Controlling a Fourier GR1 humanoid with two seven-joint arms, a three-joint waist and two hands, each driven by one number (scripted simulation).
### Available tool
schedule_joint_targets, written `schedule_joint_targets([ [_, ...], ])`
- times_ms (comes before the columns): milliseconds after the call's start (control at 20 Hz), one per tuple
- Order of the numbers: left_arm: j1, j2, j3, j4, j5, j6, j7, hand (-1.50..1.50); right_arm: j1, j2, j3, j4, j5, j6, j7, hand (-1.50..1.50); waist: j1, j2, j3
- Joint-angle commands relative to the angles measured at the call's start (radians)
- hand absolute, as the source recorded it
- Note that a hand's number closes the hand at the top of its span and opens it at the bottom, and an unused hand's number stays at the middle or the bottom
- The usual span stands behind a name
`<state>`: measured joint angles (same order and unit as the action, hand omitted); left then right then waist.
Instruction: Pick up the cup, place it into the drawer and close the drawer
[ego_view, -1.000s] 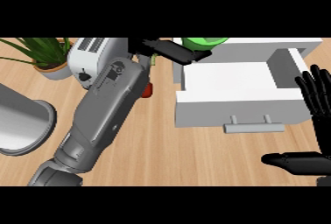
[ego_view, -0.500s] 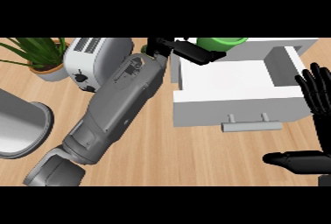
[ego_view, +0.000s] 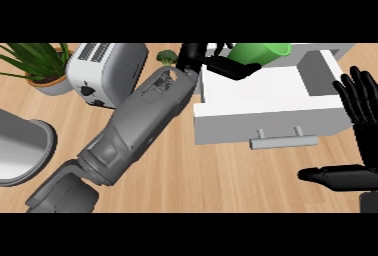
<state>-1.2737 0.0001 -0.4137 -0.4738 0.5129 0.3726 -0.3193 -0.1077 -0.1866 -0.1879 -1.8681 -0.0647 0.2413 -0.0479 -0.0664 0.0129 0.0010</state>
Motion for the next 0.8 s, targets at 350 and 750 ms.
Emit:
schedule_joint_targets([
  [350,-0.001,0.000,-0.248,0.041,0.042,0.068,0.098,-1.50,0.012,-0.039,-0.028,-0.028,-0.051,0.050,0.008,-1.50,-0.030,0.003,0.001],
  [750,0.014,0.000,-0.242,0.013,0.103,0.141,-0.043,-1.50,-0.016,0.006,-0.015,0.015,-0.142,0.079,-0.003,-1.50,-0.022,0.007,0.000],
])
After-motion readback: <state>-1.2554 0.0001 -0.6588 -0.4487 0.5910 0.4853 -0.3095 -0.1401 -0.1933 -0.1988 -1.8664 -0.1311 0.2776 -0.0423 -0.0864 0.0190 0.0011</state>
